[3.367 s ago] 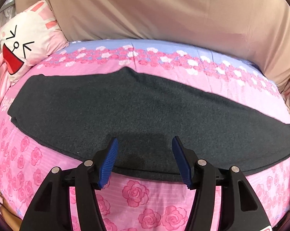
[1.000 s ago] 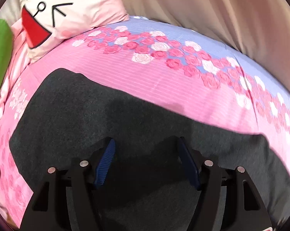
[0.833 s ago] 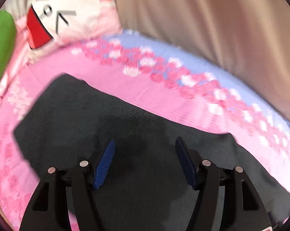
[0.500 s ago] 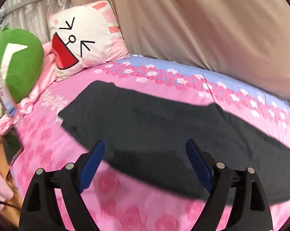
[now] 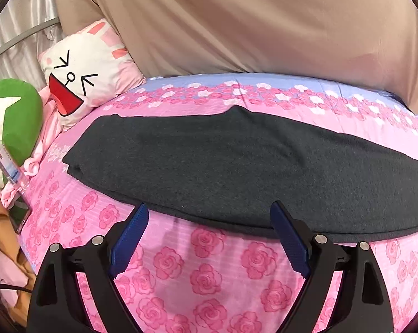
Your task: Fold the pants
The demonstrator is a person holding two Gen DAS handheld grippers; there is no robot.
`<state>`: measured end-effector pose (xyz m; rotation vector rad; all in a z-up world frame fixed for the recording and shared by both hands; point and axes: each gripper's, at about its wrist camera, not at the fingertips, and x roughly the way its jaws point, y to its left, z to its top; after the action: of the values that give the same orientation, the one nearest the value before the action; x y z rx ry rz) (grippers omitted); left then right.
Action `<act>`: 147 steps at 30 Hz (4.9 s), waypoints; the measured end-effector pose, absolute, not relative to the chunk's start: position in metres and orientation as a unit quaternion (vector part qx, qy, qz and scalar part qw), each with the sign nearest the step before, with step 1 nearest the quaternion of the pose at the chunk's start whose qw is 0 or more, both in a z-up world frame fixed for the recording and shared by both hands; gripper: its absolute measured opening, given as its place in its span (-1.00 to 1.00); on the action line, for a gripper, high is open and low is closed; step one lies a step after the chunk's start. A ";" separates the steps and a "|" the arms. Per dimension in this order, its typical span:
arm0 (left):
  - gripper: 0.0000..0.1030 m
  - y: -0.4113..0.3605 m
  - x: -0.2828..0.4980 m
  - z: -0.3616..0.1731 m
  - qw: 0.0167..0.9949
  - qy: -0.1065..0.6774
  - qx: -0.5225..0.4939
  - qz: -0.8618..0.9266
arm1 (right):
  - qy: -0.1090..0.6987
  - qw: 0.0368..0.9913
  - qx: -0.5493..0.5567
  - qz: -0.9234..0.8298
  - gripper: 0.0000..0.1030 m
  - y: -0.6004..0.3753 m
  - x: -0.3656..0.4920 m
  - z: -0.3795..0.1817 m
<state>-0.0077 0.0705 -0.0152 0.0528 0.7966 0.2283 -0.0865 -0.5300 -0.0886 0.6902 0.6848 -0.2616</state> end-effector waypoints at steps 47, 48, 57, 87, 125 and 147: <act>0.68 0.210 -0.022 -0.012 0.913 0.382 -0.106 0.101 | 0.398 0.887 0.091 0.214 -0.68 -0.064 0.042 -0.027; 0.68 0.210 -0.020 -0.013 0.911 0.384 -0.109 0.101 | 0.420 0.879 0.077 0.210 -0.60 -0.057 0.044 -0.043; 0.68 0.226 -0.030 -0.015 0.909 0.383 -0.108 0.120 | 0.359 0.917 0.160 0.068 0.03 -0.204 -0.035 -0.028; 0.68 0.147 -0.033 -0.013 0.906 0.407 -0.079 0.079 | 0.305 0.922 0.208 -0.113 -1.00 -0.376 -0.119 -0.047; 0.68 0.275 -0.021 -0.014 0.890 0.389 -0.199 0.128 | 0.398 0.896 -0.022 0.195 -0.16 -0.060 -0.012 -0.052; 0.69 0.364 0.041 -0.050 0.825 0.421 -0.342 0.162 | 0.398 0.890 0.068 0.209 -0.57 -0.059 0.009 -0.058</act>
<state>0.0406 0.3644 -0.0497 -0.7260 0.8941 0.3441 0.0094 -0.0592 -0.0580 0.1410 0.8270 0.4348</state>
